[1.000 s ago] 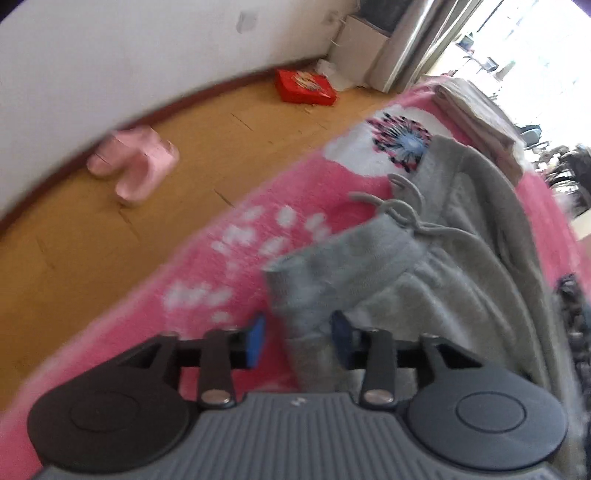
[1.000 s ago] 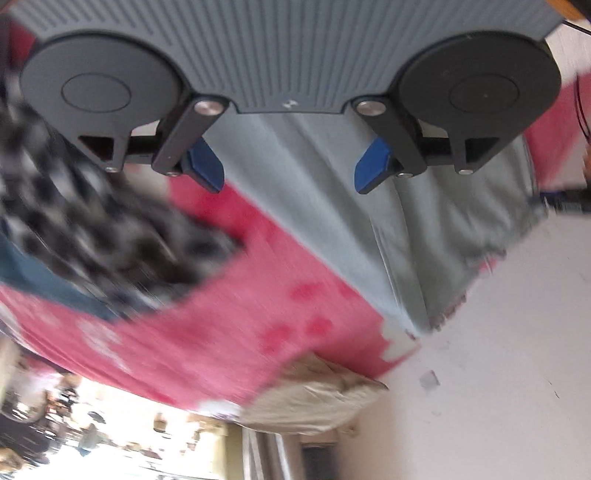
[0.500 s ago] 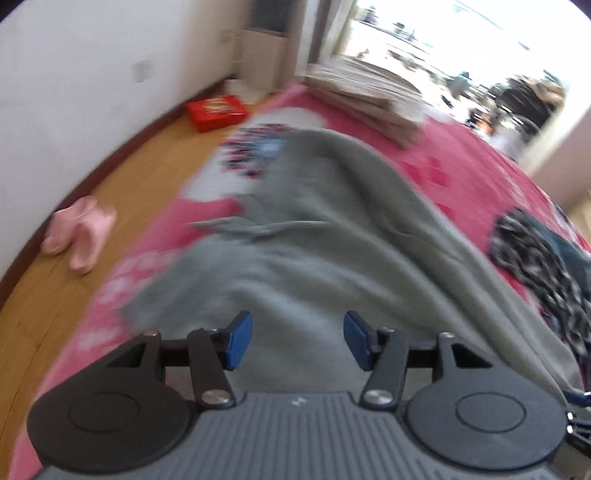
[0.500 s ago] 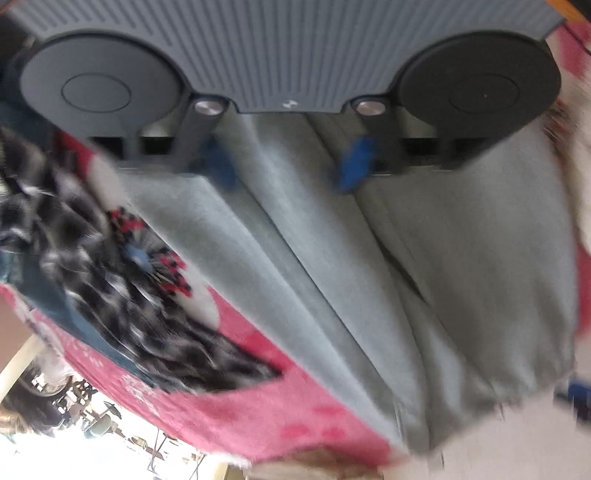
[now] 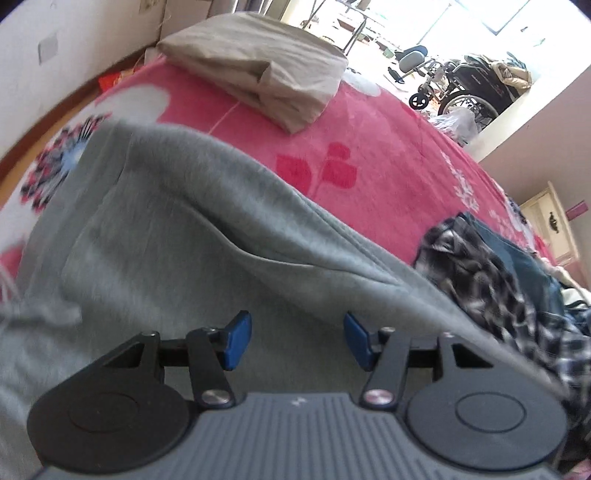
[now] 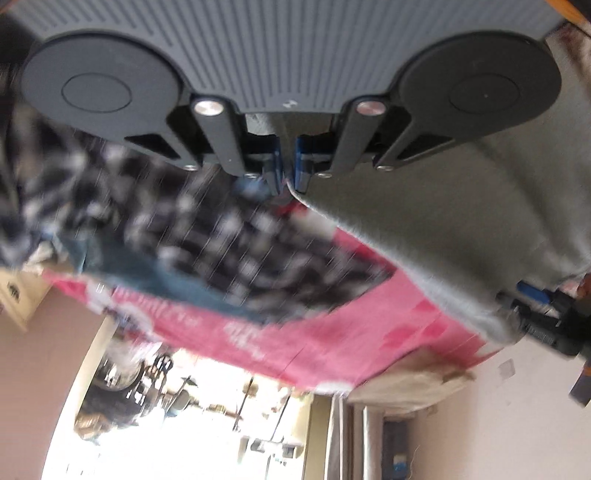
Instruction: Fold clothes
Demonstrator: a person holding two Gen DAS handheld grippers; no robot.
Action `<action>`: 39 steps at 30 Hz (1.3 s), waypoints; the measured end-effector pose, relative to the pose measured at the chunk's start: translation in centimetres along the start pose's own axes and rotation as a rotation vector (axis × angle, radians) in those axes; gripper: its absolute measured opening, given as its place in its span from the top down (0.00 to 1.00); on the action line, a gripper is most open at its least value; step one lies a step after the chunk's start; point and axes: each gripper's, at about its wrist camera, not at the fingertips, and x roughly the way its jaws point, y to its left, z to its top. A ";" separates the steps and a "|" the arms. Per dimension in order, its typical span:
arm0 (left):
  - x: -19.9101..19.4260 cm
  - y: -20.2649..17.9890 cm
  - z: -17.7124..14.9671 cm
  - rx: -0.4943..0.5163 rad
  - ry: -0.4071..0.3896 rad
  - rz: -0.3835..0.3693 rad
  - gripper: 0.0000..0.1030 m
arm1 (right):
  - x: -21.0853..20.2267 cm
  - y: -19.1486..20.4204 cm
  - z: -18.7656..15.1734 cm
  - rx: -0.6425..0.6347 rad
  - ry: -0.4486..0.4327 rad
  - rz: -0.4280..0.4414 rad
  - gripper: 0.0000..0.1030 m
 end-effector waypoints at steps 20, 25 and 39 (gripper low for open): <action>-1.8 6.2 2.5 0.075 -0.033 0.178 0.46 | 9.1 -7.1 10.4 0.304 0.136 0.473 0.23; -5.8 9.9 0.8 0.085 -0.013 0.238 0.46 | 16.3 1.8 15.6 0.201 0.161 0.654 0.20; -13.0 23.3 -10.7 -0.322 0.097 0.181 0.33 | 30.9 24.7 24.4 -0.139 0.319 0.913 0.16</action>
